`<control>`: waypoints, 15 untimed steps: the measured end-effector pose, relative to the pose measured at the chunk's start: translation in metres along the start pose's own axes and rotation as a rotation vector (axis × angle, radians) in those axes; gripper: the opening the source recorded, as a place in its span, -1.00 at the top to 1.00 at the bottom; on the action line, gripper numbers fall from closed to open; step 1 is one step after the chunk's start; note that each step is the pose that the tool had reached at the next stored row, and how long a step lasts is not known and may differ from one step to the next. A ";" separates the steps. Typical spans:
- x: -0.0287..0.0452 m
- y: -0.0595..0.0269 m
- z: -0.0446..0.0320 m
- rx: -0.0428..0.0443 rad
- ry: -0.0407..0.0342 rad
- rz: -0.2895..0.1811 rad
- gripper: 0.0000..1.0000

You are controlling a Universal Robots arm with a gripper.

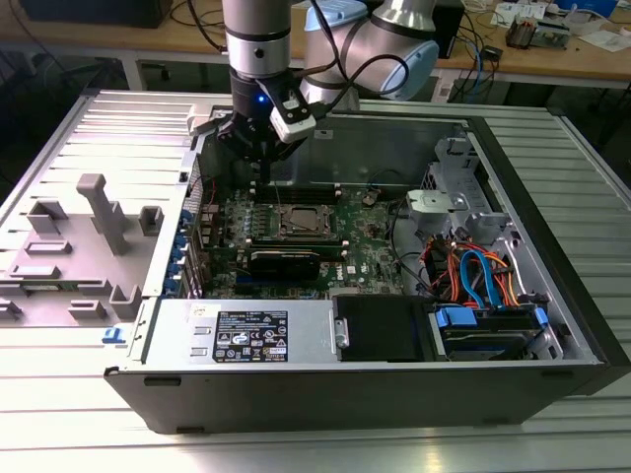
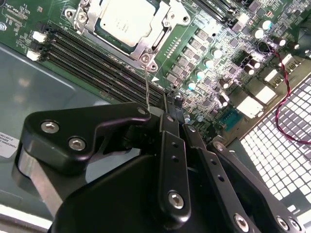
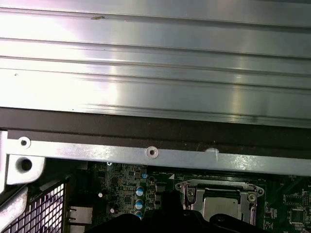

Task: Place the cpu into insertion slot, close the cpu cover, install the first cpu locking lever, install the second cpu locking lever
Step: 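Install the first cpu locking lever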

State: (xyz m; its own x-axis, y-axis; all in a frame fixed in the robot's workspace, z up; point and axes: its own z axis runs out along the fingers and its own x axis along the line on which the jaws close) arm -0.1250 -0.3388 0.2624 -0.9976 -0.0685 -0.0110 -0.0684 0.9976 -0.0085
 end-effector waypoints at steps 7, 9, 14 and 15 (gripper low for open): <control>-0.0038 -0.0003 0.0001 0.0000 -0.0001 0.000 0.79; -0.0067 -0.0004 0.0001 0.0001 0.0000 0.000 0.79; -0.0135 -0.0007 0.0002 0.0000 0.0000 0.000 0.79; -0.0166 -0.0008 0.0002 0.0000 0.0000 0.000 0.79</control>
State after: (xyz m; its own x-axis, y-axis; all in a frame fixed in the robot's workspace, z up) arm -0.1084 -0.3385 0.2623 -0.9976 -0.0684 -0.0110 -0.0683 0.9976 -0.0085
